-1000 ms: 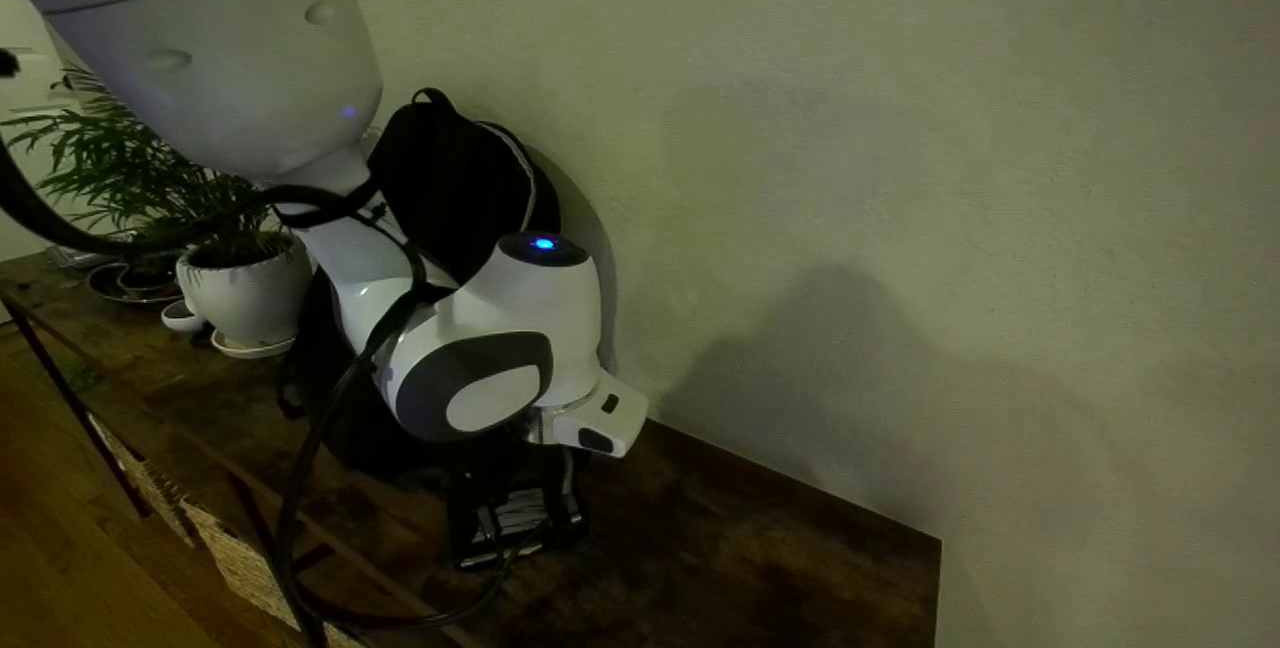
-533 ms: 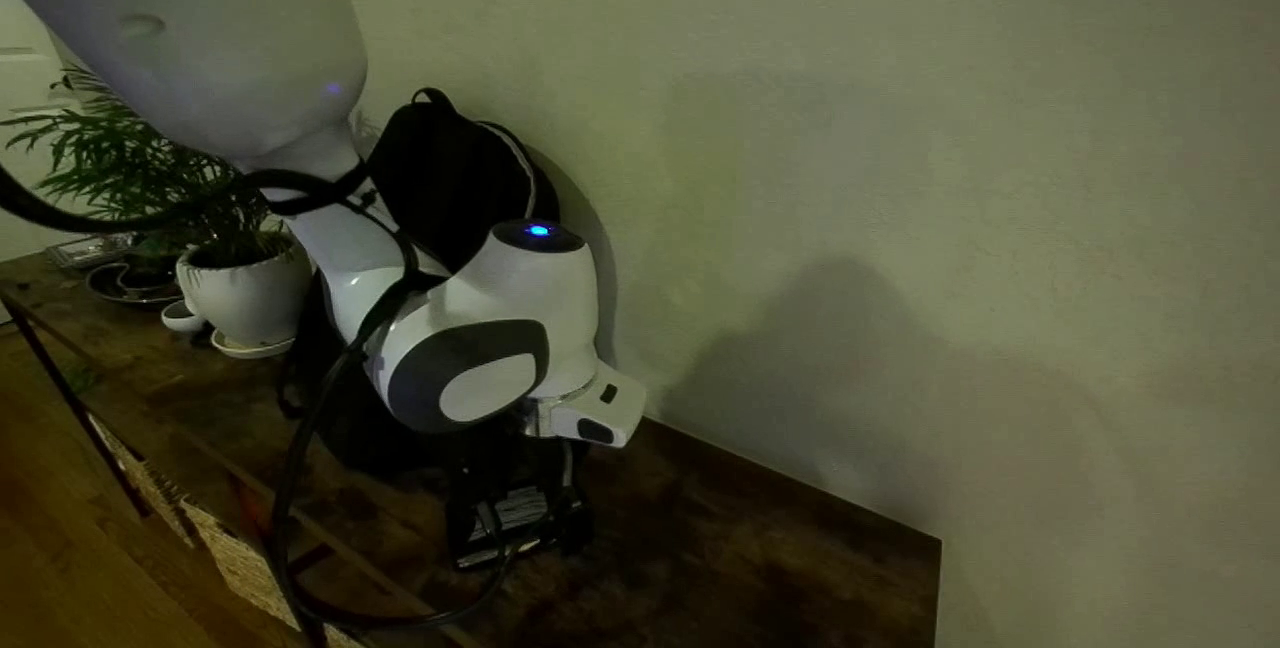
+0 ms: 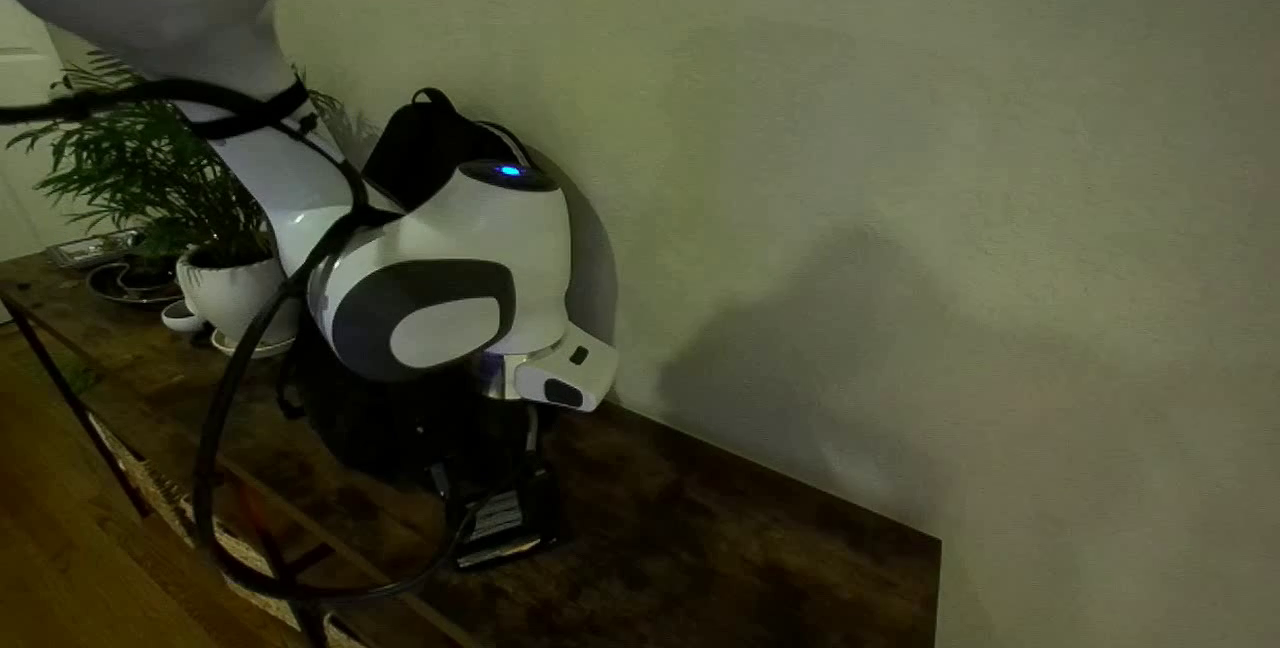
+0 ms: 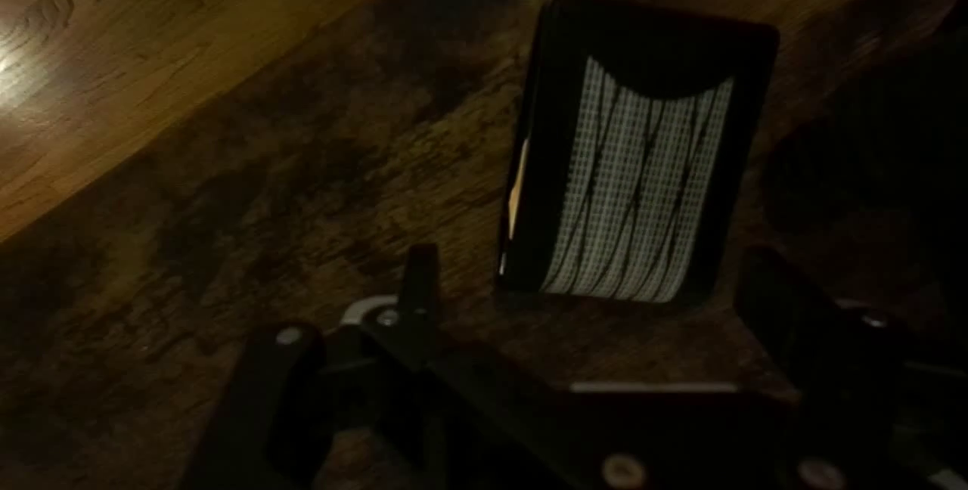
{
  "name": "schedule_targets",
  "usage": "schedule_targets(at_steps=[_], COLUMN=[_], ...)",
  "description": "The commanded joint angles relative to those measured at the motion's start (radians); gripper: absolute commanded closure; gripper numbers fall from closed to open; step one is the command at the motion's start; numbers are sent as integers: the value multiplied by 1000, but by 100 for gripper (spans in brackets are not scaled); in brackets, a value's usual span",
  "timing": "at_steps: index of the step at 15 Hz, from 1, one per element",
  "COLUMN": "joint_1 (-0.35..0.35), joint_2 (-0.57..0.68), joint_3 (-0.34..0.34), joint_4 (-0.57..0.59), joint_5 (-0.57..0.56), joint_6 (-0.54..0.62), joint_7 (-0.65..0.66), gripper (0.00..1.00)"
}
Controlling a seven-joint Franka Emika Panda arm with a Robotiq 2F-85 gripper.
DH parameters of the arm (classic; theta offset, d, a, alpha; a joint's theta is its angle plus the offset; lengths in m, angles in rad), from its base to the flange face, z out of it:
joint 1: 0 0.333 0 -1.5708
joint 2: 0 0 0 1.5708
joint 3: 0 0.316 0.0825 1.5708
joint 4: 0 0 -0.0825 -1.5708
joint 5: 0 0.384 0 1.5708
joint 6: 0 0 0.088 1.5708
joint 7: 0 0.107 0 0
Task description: Put the wallet in the bag
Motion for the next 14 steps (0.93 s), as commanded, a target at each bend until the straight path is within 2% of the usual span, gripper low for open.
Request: schedule_targets(at_steps=[1,7,14], joint_1=[-13,5,11], joint_2=[-52,12,97], joint_3=[12,-2,3], joint_4=[-70,-41,4], joint_5=[21,18,15], joint_6=[-8,-64,-44], joint_7=[-11,18,11], gripper=[0,0,0])
